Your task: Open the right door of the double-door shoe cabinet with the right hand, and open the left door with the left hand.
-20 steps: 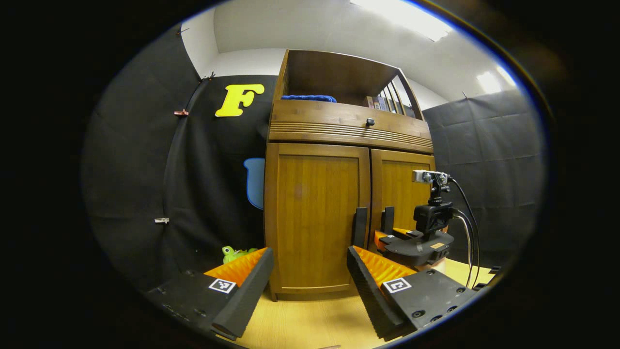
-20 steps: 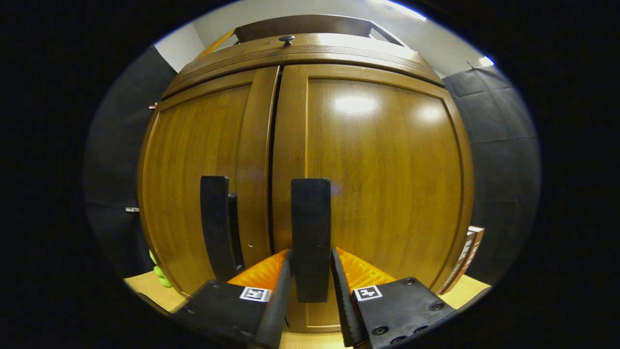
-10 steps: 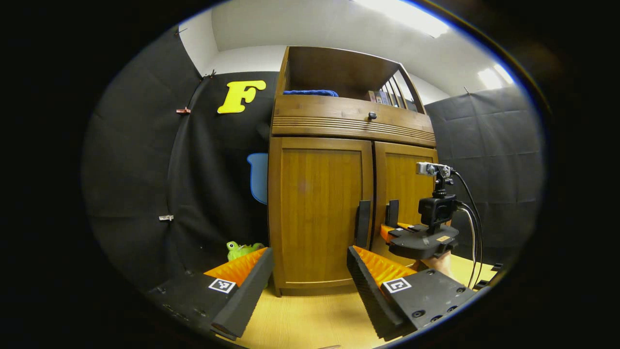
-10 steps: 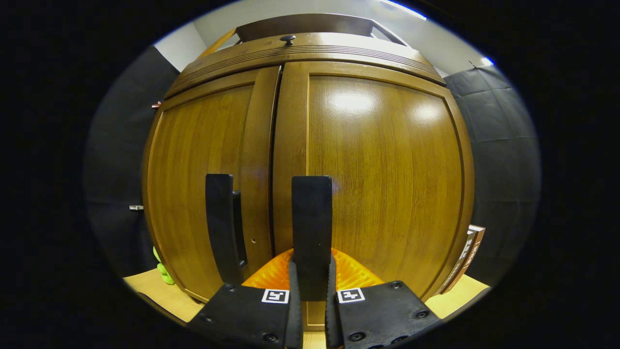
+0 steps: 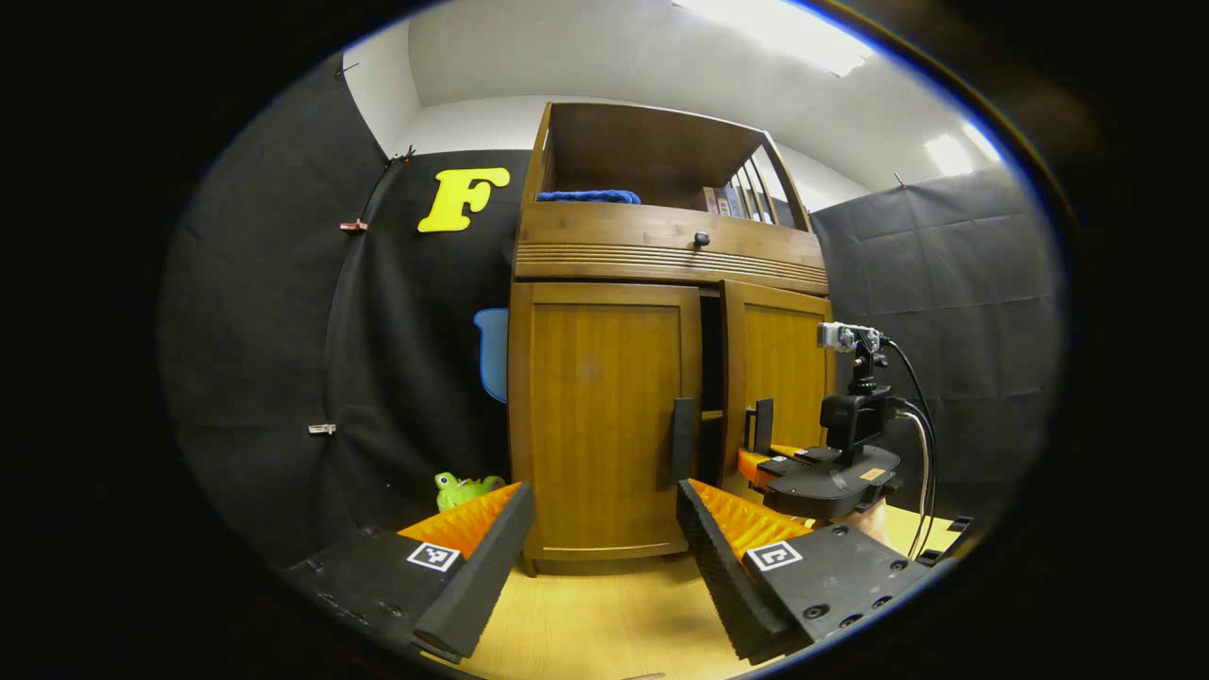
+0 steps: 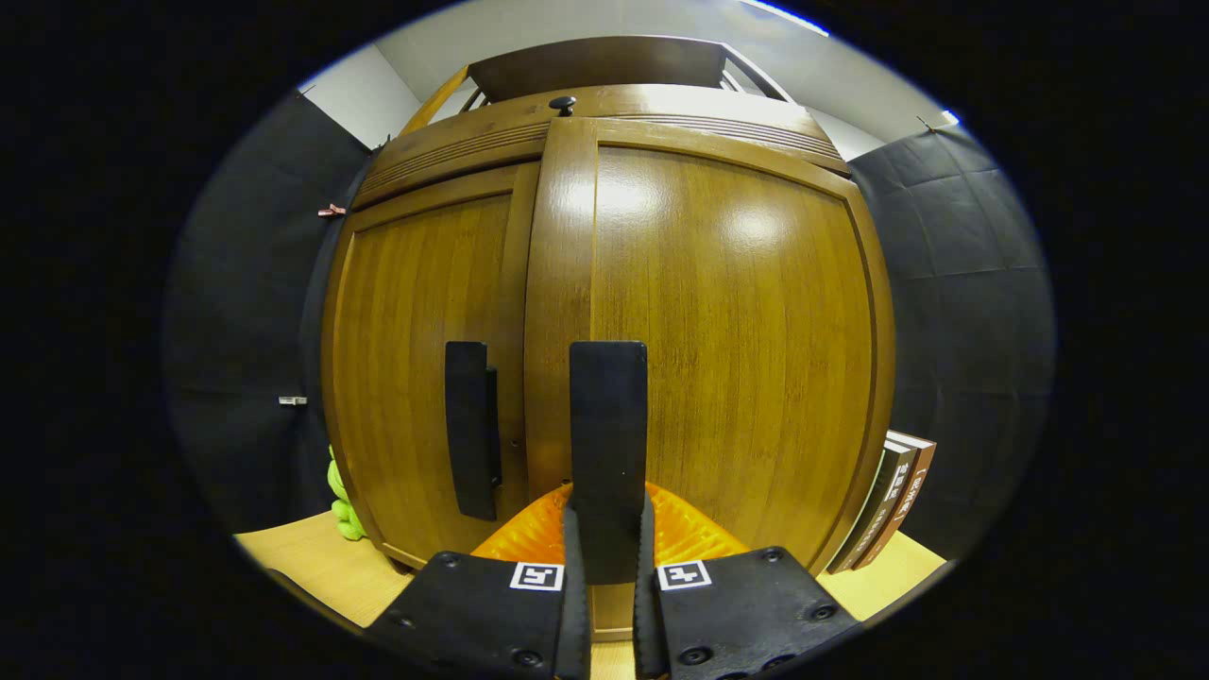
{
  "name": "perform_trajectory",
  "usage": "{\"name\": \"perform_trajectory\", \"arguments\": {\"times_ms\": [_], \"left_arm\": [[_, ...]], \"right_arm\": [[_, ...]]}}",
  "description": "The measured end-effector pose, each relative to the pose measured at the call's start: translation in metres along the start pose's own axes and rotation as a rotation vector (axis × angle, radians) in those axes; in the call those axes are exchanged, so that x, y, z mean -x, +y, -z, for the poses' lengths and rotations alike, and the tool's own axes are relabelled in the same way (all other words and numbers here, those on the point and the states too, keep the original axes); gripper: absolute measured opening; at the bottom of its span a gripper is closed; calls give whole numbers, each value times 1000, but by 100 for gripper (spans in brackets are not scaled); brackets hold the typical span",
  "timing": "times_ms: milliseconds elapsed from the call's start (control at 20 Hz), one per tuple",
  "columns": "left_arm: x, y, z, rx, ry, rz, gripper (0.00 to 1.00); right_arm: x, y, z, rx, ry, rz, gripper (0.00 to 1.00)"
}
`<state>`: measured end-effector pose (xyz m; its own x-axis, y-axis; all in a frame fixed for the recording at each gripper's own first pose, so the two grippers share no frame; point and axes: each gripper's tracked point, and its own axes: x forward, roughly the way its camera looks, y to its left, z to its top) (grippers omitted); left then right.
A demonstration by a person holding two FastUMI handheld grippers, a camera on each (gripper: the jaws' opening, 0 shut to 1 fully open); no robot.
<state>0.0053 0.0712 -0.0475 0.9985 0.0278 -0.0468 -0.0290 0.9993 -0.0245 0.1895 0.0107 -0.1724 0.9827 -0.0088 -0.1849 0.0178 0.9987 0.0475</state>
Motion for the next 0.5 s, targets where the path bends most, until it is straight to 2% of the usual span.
{"name": "perform_trajectory", "arguments": {"times_ms": [250,500], "left_arm": [[-1,-29,2,18,1,47,95],[-1,-51,7,18,25,48,94]], "right_arm": [[26,-8,-3,-5,-4,-40,22],[47,-15,-5,-15,2,-84,22]]}}
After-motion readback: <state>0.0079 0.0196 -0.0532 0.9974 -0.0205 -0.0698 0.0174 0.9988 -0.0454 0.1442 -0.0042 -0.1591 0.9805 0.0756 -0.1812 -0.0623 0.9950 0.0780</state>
